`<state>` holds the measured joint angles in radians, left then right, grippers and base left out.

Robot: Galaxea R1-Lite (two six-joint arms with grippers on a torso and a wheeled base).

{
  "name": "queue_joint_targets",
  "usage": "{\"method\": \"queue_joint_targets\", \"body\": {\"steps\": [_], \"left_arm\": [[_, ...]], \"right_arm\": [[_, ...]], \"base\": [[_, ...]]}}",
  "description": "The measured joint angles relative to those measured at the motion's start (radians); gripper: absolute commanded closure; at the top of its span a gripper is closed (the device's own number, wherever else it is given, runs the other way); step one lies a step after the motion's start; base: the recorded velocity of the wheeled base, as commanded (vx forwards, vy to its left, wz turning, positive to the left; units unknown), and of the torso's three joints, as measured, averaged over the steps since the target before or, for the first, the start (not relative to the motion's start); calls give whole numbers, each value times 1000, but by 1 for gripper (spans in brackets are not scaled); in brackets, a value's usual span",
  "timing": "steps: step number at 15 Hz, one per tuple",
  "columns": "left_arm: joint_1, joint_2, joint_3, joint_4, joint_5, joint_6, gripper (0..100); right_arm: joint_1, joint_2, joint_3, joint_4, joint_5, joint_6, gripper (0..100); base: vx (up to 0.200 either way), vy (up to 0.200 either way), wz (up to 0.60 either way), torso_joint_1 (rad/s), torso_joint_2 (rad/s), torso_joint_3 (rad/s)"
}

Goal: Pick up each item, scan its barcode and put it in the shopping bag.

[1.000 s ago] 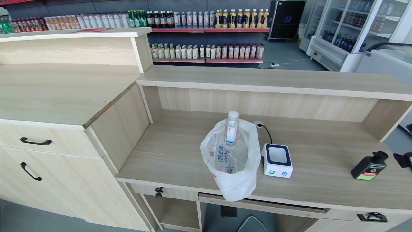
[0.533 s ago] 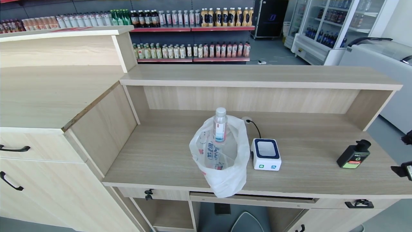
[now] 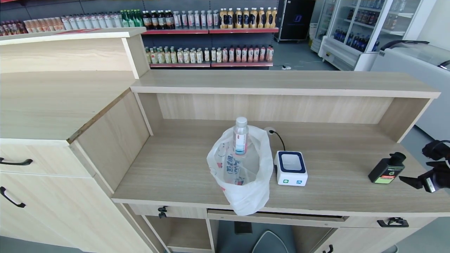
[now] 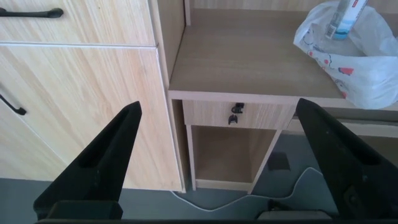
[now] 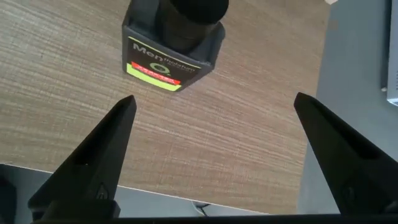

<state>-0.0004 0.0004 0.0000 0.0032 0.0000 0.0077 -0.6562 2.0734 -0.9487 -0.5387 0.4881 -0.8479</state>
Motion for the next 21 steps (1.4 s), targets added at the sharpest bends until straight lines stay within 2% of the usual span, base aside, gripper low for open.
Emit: {"method": "queue_joint_targets", "body": {"steps": [2, 6, 16, 21], "left_arm": [[0, 0, 0, 0, 0, 0, 0], [0, 0, 0, 0, 0, 0, 0], [0, 0, 0, 0, 0, 0, 0], [0, 0, 0, 0, 0, 0, 0]], "right_arm": [[21, 31, -34, 0, 48, -14, 0], [37, 99, -98, 3, 73, -114, 0], [140, 184, -169, -4, 78, -147, 0], [161, 205, -182, -1, 71, -200, 0]], "base": [[0, 0, 0, 0, 0, 0], [0, 0, 0, 0, 0, 0], [0, 0, 0, 0, 0, 0], [0, 0, 0, 0, 0, 0]]}}
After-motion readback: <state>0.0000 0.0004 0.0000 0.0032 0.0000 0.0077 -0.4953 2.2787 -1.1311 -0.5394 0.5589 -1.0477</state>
